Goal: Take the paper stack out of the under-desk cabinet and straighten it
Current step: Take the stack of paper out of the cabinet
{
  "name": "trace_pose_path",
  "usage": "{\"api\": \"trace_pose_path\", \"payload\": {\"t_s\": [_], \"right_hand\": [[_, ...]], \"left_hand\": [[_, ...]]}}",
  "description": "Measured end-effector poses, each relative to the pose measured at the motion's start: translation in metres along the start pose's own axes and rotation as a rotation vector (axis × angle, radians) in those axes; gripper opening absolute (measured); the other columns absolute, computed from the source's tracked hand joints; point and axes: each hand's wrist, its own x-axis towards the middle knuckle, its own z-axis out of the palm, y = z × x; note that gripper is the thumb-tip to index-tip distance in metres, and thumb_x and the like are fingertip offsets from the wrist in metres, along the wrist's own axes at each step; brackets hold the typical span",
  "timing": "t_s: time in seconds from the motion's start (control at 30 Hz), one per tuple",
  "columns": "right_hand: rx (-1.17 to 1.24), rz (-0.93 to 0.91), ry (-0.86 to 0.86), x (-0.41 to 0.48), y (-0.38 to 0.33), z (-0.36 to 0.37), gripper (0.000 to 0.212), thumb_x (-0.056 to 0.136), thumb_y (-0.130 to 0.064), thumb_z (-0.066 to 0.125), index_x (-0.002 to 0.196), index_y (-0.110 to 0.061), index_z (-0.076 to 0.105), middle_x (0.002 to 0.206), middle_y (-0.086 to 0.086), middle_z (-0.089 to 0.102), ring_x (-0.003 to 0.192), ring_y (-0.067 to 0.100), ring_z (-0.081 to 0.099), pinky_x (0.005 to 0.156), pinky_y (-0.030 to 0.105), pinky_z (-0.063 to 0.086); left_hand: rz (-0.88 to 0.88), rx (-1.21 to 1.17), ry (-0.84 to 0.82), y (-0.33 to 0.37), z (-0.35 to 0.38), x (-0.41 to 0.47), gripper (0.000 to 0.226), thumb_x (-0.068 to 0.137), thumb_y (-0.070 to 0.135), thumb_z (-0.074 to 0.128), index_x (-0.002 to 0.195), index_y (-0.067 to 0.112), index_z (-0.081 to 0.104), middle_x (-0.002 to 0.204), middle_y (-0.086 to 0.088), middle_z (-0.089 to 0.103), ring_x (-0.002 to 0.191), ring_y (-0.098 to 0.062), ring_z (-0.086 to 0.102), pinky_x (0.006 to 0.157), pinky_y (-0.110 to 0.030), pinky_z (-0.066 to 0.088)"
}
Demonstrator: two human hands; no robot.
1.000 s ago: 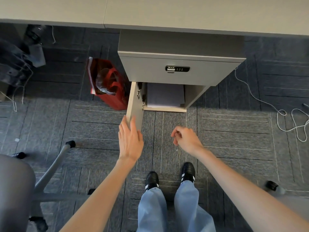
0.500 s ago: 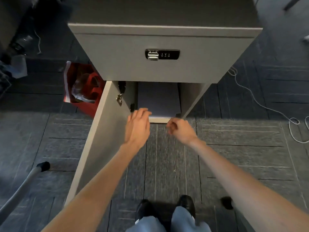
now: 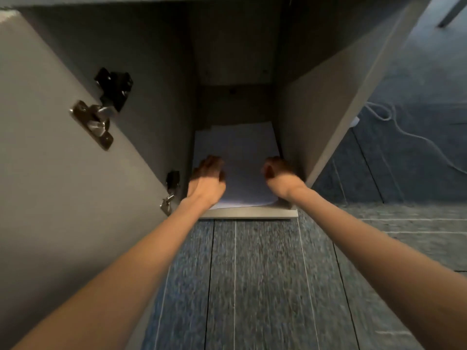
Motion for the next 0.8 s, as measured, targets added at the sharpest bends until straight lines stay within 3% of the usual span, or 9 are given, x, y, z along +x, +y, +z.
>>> {"api": "trace_pose_path", "payload": {"t_s": [0.1,0.23,0.33,0.43,0.53,0.7,0.8], "right_hand": [[-0.108,-0.005,0.063,0.028,0.012,0.017,0.033,0.091,-0.008,0.048,0.124,-0.002,0.052,0.133,0.021,0.048,0.121,0.038,0.051,0.095,0.040,0.044],[-0.221,0.049,0.048,0.043,0.032,0.040,0.051,0.094,-0.023,0.049,0.138,-0.002,0.034,0.145,0.021,0.034,0.135,0.038,0.035,0.106,0.042,0.035],[-0.199,0.129,0.038,0.052,0.036,0.050,0.061,0.092,-0.028,0.053,0.141,0.000,0.029,0.145,0.023,0.034,0.135,0.040,0.034,0.108,0.042,0.036],[-0.182,0.203,-0.010,0.056,0.034,0.057,0.071,0.091,-0.034,0.057,0.143,0.001,0.024,0.145,0.024,0.035,0.135,0.041,0.036,0.107,0.045,0.038],[-0.223,0.261,-0.045,0.059,0.034,0.068,0.077,0.086,-0.038,0.063,0.142,0.001,0.027,0.147,0.025,0.033,0.136,0.042,0.034,0.109,0.046,0.037],[-0.293,0.211,-0.135,0.057,0.032,0.078,0.089,0.090,-0.043,0.057,0.153,-0.008,0.005,0.161,0.023,-0.001,0.148,0.045,0.000,0.118,0.052,0.016],[-0.295,0.126,-0.119,0.054,0.040,0.080,0.085,0.088,-0.045,0.058,0.153,-0.016,0.011,0.162,0.016,0.002,0.148,0.041,0.005,0.119,0.050,0.016]], "left_hand": [[-0.096,0.020,-0.021,-0.015,0.029,0.020,0.044,0.094,0.023,0.044,0.137,0.010,0.041,0.142,-0.015,0.040,0.131,-0.033,0.042,0.106,-0.040,0.039],[-0.219,0.085,-0.013,-0.023,0.052,0.027,0.048,0.094,0.030,0.047,0.133,0.004,0.038,0.139,-0.019,0.040,0.130,-0.035,0.041,0.101,-0.040,0.039],[-0.392,0.006,-0.045,-0.024,0.061,0.028,0.068,0.092,0.046,0.050,0.140,0.002,0.030,0.147,-0.020,0.031,0.137,-0.037,0.034,0.102,-0.043,0.040],[-0.499,-0.006,-0.064,-0.030,0.071,0.028,0.086,0.087,0.056,0.052,0.146,0.002,0.020,0.155,-0.021,0.018,0.144,-0.038,0.019,0.110,-0.044,0.031],[-0.511,0.052,-0.002,-0.035,0.081,0.023,0.086,0.087,0.054,0.051,0.147,0.002,0.020,0.157,-0.021,0.017,0.146,-0.036,0.015,0.115,-0.046,0.024],[-0.633,-0.180,0.146,-0.034,0.081,0.027,0.080,0.087,0.038,0.058,0.146,-0.002,0.021,0.155,-0.020,0.022,0.143,-0.036,0.021,0.111,-0.045,0.029],[-0.730,-0.308,0.202,-0.033,0.075,0.032,0.080,0.086,0.031,0.062,0.146,-0.003,0.022,0.154,-0.021,0.026,0.142,-0.036,0.025,0.111,-0.043,0.028]]}}
